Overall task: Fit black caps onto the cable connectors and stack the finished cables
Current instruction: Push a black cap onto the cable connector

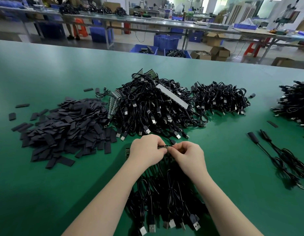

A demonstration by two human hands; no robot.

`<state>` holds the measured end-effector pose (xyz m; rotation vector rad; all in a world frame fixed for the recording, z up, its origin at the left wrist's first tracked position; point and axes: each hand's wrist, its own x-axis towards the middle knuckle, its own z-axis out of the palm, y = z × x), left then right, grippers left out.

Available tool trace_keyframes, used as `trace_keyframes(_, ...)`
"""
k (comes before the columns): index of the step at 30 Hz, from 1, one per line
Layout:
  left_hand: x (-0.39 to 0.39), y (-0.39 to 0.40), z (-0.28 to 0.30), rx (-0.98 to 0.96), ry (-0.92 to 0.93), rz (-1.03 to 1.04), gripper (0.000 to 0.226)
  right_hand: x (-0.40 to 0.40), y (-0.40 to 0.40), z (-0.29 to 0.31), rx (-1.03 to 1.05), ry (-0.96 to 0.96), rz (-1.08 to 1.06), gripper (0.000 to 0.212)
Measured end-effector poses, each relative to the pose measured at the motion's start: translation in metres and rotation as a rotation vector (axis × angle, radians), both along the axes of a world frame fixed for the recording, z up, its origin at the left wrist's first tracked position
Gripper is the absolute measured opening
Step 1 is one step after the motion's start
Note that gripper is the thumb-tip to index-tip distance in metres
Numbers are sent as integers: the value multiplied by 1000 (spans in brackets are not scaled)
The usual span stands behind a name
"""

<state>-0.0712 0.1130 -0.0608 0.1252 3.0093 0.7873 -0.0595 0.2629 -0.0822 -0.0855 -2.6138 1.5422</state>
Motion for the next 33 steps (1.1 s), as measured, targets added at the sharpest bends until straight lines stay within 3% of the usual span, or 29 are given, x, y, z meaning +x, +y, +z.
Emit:
trace_keyframes(6,-1,-2,-9,1,98,27,17,14,11,24,26,140,-126,17)
trace_keyframes(8,-1,-4,-11,-9,113,8,21,20,17,45,-106,230,-141,12)
trace_keyframes(14,-5,-8,-14,48,125,-64,30,43,-1,112,-582,387,226,17)
trace_keyframes(18,-4,-31,6,570,129,68,30,40,-17,119,-740,287,261,16)
trace_keyframes(21,1,-66,22,473,175,172,28,32,-22,105,-843,110,222,11)
trace_keyframes(24,7,-90,36,509,157,172,26,26,-32,84,-860,-43,205,8)
trace_keyframes(27,19,-84,44,532,26,-97,40,23,-44,68,-888,-119,213,6)
trace_keyframes(30,29,-67,48,499,-67,-265,25,19,-47,64,-922,-163,170,4)
trace_keyframes(32,30,-64,49,462,-25,-225,18,17,-39,63,-829,-197,159,10)
trace_keyframes(33,30,-66,50,425,9,-181,20,17,-31,62,-640,-199,163,16)
